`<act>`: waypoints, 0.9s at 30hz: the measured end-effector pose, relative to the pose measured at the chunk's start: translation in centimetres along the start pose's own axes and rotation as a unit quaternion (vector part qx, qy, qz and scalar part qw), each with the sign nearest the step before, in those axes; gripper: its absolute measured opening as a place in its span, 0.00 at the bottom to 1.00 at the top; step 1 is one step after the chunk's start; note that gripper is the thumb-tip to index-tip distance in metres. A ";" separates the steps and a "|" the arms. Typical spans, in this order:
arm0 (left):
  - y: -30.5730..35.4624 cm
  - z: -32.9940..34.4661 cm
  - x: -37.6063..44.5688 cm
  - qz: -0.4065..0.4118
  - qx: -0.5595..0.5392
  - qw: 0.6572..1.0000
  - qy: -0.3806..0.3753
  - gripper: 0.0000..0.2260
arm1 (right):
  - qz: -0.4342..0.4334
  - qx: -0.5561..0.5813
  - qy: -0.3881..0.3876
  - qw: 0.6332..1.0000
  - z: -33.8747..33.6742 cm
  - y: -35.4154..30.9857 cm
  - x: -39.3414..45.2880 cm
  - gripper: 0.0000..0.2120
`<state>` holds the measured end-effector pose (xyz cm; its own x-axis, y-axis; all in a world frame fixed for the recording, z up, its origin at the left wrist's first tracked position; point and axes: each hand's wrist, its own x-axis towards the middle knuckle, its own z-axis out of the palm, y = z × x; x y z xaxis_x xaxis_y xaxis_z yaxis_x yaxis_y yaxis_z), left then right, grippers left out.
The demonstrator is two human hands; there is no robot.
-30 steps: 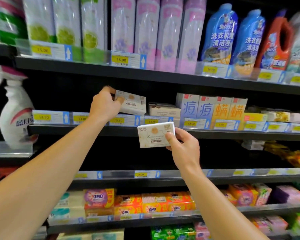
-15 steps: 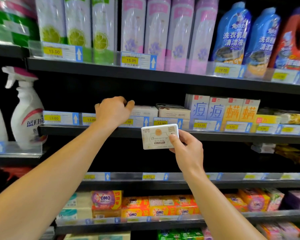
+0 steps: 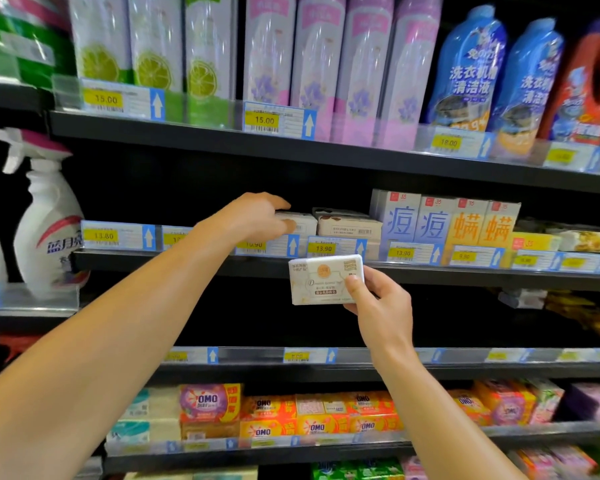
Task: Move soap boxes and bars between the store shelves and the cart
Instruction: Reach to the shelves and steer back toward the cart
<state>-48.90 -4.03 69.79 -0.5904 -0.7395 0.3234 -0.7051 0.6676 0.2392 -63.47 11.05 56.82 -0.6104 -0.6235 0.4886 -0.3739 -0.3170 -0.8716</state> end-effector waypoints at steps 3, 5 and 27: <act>0.3 0.2 0.2 0.017 0.041 0.999 -0.013 0.27 | -0.001 0.000 0.001 1.000 0.0 0.0 0.1 0.08; 0.3 0.4 0.2 0.030 0.050 0.998 -0.011 0.25 | -0.002 0.003 0.000 1.000 0.1 -0.1 0.0 0.08; 0.5 0.9 3.9 0.025 0.032 0.998 -0.055 0.24 | 0.011 0.025 0.004 1.000 0.1 -0.3 -0.6 0.09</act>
<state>-51.91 -6.59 70.36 -0.6630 -0.7123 0.2305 -0.6950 0.7000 0.1643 -62.91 11.40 56.78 -0.6230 -0.6256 0.4696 -0.3249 -0.3392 -0.8829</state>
